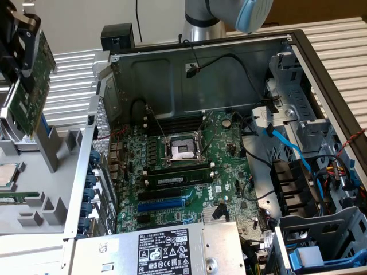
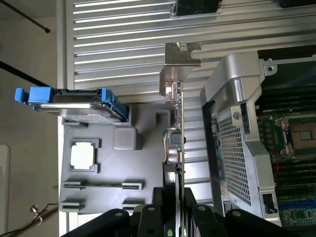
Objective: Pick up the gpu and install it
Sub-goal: 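Pick up the gpu and move the gpu toward the slot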
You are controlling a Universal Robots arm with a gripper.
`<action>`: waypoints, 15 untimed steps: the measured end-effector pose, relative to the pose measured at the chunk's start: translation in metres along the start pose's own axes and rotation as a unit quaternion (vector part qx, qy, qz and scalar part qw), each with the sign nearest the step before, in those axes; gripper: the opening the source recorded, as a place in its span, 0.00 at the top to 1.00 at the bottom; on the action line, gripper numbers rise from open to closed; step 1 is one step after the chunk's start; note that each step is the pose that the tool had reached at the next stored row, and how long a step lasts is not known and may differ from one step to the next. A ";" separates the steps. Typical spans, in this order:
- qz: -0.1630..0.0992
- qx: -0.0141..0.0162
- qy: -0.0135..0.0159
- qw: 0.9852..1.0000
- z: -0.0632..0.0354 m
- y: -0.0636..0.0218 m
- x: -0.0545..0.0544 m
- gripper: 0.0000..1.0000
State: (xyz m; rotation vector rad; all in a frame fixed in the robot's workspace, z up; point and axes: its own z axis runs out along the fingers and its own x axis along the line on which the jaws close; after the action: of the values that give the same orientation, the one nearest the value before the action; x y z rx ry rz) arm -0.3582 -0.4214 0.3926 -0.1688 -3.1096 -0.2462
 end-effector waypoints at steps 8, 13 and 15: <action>-0.004 -0.013 0.002 1.000 -0.0248 0.0022 -0.011 0.73; -0.005 -0.012 0.007 1.000 -0.0358 0.0031 -0.023 0.73; -0.006 -0.012 0.009 1.000 -0.0393 0.0032 -0.028 0.73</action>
State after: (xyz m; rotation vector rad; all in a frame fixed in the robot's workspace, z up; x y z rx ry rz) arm -0.3297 -0.4274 0.4312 -0.1479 -3.0911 -0.2830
